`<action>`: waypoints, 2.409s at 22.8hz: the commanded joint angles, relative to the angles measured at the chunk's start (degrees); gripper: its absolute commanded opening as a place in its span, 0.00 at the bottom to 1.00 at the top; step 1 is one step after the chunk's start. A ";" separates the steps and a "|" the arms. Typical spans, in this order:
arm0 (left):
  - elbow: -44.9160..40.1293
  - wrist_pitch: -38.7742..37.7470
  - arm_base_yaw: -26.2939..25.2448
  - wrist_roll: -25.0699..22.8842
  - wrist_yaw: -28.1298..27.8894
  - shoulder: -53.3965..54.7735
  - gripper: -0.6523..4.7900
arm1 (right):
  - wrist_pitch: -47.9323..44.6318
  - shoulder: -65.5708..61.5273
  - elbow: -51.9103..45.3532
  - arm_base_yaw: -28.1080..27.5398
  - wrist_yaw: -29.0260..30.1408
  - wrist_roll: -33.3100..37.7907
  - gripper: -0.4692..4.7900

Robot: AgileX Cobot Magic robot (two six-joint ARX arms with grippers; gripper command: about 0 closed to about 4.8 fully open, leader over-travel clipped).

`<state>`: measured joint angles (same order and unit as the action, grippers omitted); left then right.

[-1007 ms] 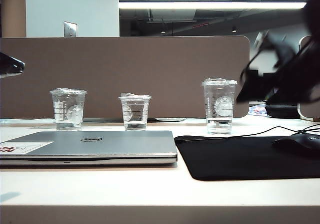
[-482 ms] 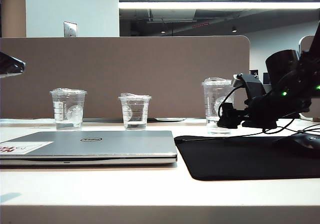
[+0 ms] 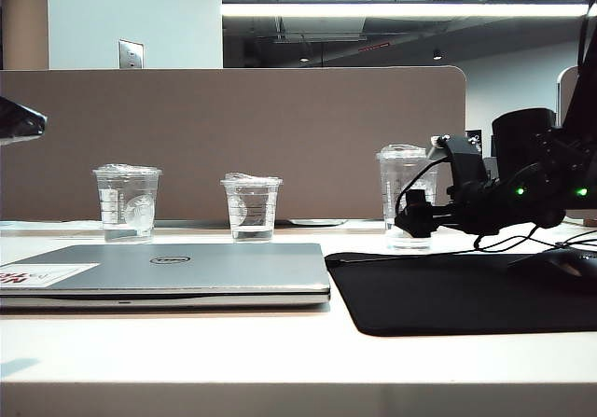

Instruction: Pick up the coffee cup on the right and place it on the right side of the laptop.

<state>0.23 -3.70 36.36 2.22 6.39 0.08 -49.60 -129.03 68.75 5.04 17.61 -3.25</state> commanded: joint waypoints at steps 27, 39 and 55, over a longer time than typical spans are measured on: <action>0.20 0.55 -0.02 -0.11 0.07 0.00 0.11 | -0.31 -6.49 9.18 1.79 -2.47 4.24 0.76; 0.20 0.55 -0.02 -0.11 0.07 0.00 0.11 | -0.35 -6.32 8.94 1.81 -1.92 7.13 0.77; 0.20 0.55 0.35 -0.11 0.07 0.00 0.11 | -9.11 0.70 -2.49 1.79 -2.43 7.41 0.77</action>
<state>0.25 -3.70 36.73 2.22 6.42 0.08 -55.22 -129.21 66.65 6.74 15.18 4.05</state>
